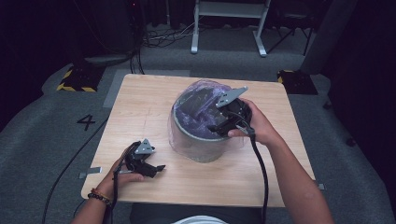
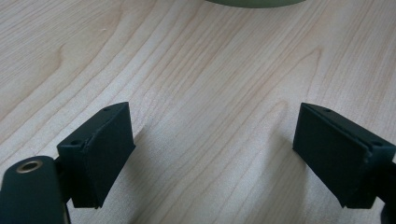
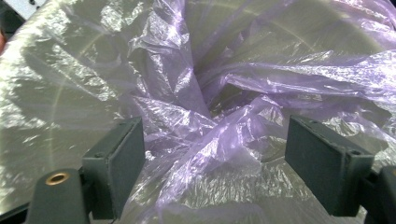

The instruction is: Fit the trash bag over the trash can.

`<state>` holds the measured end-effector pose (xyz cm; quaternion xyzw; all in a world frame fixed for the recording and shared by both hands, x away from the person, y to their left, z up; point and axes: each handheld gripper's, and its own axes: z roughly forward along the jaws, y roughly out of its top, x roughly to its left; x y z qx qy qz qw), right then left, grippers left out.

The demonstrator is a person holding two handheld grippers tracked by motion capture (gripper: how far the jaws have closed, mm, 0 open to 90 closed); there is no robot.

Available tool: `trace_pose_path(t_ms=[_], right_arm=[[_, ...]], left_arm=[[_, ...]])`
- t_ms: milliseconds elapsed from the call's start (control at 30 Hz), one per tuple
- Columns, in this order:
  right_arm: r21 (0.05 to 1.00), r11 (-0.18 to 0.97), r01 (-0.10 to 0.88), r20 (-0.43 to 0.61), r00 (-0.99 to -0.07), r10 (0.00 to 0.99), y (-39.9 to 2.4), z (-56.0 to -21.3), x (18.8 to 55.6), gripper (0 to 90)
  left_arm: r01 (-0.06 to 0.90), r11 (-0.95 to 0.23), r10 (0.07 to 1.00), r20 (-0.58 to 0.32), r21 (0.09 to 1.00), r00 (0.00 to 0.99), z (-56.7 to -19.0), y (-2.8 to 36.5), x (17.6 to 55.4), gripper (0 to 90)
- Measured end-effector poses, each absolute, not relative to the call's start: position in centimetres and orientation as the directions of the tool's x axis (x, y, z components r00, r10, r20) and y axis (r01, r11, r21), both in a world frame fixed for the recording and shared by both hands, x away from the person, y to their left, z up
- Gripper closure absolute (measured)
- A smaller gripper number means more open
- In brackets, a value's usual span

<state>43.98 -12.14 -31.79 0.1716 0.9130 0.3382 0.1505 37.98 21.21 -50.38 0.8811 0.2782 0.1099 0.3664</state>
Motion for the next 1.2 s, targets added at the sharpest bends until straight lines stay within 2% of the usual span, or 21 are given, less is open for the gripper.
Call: trace_pose_path(t_ms=[333, 767, 1200], right_arm=[[0.711, 0.671, 0.211, -0.152, -0.886, 0.439, -12.9, -31.1, 43.5, 21.3], [0.782, 0.594, 0.190, -0.136, -0.878, 0.460, -16.4, -28.8, 41.5, 22.4], [0.788, 0.588, 0.183, -0.140, -0.876, 0.461, -19.4, -28.8, 39.8, 21.8]], left_arm=[[0.409, -0.578, 0.569, -0.011, 0.706, 0.822, -50.4, 21.2, 38.0, 12.0], [0.409, -0.578, 0.569, -0.011, 0.707, 0.822, -50.4, 21.2, 38.0, 12.0], [0.409, -0.578, 0.570, -0.011, 0.706, 0.822, -50.4, 21.2, 38.0, 12.0]])
